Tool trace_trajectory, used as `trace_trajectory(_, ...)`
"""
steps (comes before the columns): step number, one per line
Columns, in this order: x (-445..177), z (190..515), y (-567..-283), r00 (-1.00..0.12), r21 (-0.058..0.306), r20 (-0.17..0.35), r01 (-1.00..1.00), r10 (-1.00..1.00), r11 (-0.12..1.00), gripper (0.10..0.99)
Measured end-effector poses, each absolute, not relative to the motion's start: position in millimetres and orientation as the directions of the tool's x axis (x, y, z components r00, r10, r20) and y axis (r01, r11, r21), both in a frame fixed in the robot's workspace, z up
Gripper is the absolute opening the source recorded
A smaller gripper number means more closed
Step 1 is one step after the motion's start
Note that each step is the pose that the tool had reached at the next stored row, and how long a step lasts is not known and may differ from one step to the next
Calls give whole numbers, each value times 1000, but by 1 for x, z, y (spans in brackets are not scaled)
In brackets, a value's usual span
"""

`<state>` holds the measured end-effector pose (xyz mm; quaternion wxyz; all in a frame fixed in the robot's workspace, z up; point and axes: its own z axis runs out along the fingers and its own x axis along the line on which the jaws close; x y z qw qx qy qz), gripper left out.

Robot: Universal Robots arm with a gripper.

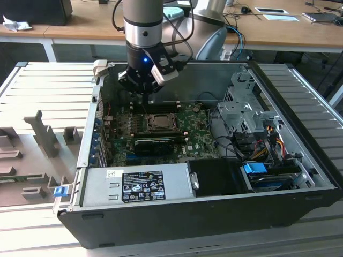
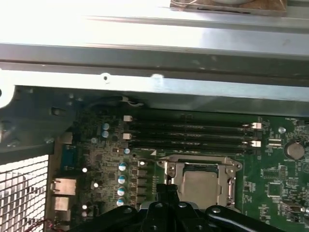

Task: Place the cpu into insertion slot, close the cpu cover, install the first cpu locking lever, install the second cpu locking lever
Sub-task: 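Install the first cpu locking lever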

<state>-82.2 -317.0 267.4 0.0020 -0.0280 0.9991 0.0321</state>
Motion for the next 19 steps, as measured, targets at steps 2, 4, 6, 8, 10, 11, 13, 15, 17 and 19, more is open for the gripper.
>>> trace_trajectory(2, -88, 267, -317, -998, 64, -6, -57, -56, 996, 106)
trace_trajectory(4, -93, 267, -317, -998, 65, -6, -58, -57, 996, 106)
trace_trajectory(6, -98, 267, -317, -998, 65, -6, -58, -58, 996, 106)
trace_trajectory(8, -101, 266, -317, -998, 65, -6, -59, -58, 996, 106)
trace_trajectory(10, -106, 266, -317, -998, 65, -6, -59, -59, 996, 106)
trace_trajectory(11, -107, 266, -317, -998, 65, -6, -59, -59, 996, 106)
trace_trajectory(13, -110, 265, -317, -998, 65, -6, -59, -59, 996, 106)
trace_trajectory(15, -113, 265, -317, -998, 65, -6, -60, -59, 996, 106)
trace_trajectory(17, -115, 264, -317, -998, 65, -6, -60, -60, 996, 106)
trace_trajectory(19, -116, 263, -317, -998, 65, -6, -60, -60, 996, 106)
